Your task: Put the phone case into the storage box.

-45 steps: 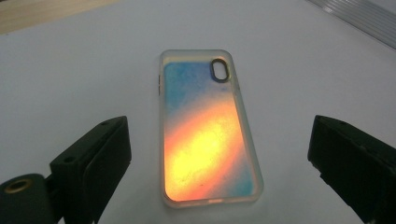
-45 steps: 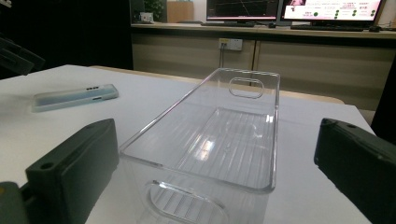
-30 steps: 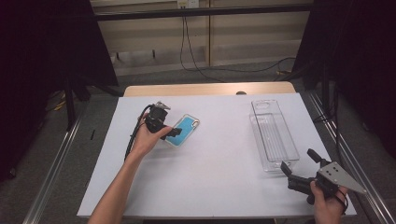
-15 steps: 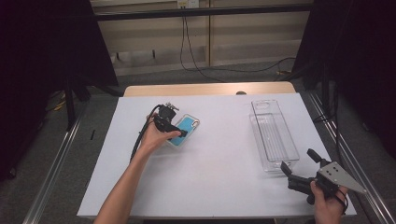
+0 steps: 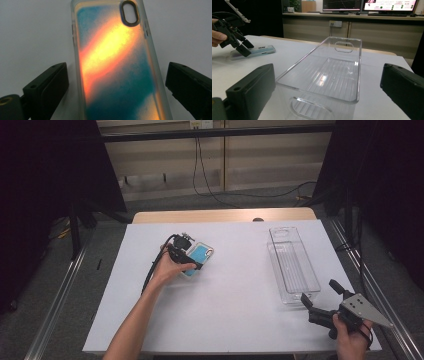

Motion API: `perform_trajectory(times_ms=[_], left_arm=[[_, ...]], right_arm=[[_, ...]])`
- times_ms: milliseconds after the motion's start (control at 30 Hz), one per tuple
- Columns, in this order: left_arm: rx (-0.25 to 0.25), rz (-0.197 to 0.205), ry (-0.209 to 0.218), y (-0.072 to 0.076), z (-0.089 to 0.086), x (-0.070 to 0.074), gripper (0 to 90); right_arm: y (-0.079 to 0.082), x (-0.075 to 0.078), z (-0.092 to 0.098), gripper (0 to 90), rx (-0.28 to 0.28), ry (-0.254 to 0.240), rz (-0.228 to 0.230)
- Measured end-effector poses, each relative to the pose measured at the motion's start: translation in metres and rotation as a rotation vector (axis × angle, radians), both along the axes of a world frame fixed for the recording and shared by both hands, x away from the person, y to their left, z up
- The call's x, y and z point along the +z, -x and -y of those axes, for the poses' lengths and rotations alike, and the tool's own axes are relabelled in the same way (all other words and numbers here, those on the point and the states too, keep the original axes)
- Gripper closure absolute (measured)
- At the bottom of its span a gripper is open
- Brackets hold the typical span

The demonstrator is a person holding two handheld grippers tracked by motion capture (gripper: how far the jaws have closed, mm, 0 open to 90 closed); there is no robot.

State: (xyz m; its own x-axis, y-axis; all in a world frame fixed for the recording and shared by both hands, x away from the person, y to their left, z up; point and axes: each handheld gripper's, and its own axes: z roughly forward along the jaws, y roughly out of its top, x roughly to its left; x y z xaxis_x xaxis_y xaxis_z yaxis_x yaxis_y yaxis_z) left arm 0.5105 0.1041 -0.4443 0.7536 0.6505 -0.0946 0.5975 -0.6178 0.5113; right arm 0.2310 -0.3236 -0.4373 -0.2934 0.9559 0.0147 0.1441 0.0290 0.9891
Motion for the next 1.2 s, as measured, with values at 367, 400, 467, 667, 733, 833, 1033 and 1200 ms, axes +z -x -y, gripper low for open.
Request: perform_trajectory(times_ms=[367,400,467,667,733,833,1033,1200], left_arm=[[0.006,0.038,-0.065,0.003,0.007,-0.002,5.4],[0.007,0.036,-0.063,0.003,0.007,-0.002,5.5],[0.006,0.04,-0.057,0.004,0.006,-0.003,5.8],[0.01,0.043,-0.053,0.004,0.006,-0.004,5.6],[0.008,0.038,-0.062,0.004,0.006,-0.002,6.3],[0.02,0.035,-0.065,0.004,0.008,-0.002,8.1],[0.007,0.001,-0.102,0.001,0.013,0.003,14.4],[0.009,0.007,-0.094,0.002,0.012,0.003,16.1]], right_arm=[[0.0,0.0,0.0,0.0,0.002,0.004,-0.002],[0.0,0.0,0.0,0.0,0.002,0.004,-0.001],[0.0,0.0,0.0,0.0,0.001,0.001,-0.001],[0.0,0.0,-0.001,0.0,0.006,0.006,-0.001],[0.0,0.0,-0.001,0.0,0.004,0.004,0.0],[0.0,0.0,-0.001,0.0,0.004,0.004,0.0],[0.0,0.0,-0.002,0.0,0.008,0.006,0.0],[-0.001,0.0,-0.001,0.0,0.007,0.007,-0.002]])
